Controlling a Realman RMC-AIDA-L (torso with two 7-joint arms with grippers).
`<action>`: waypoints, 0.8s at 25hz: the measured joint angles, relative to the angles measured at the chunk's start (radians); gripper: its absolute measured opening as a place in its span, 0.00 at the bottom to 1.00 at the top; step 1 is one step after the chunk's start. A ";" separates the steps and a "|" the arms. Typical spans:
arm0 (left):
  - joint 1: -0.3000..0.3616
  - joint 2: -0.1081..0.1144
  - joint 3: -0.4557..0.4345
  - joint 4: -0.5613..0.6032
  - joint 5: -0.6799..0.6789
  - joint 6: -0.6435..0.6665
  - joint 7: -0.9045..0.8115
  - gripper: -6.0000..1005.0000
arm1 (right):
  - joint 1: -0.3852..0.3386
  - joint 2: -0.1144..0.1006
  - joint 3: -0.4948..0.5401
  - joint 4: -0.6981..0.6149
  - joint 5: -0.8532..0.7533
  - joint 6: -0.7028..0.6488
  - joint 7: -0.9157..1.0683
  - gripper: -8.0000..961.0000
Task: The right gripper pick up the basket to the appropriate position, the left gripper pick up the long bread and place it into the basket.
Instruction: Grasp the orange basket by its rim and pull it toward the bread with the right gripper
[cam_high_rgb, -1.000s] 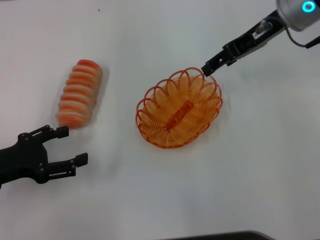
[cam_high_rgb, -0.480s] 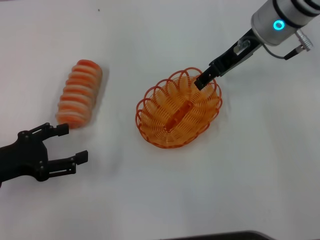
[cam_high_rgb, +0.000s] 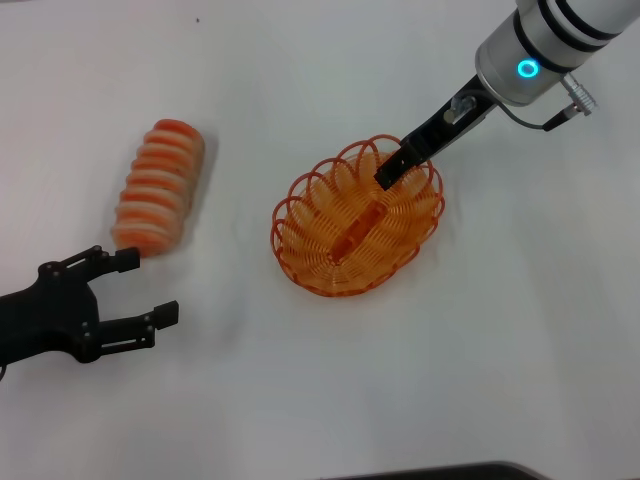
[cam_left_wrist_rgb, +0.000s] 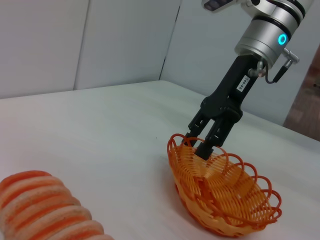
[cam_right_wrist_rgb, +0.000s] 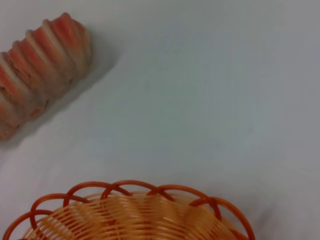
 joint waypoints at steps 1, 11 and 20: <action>0.000 -0.001 0.000 0.000 0.000 0.000 0.000 0.91 | 0.000 -0.001 -0.002 0.000 0.000 0.002 0.000 0.85; -0.001 -0.002 -0.002 0.000 -0.001 -0.001 0.001 0.91 | -0.015 0.001 -0.082 0.001 0.002 0.036 -0.009 0.59; -0.001 -0.002 -0.002 0.000 -0.002 -0.001 0.001 0.91 | -0.016 0.002 -0.085 0.000 0.016 0.040 -0.008 0.38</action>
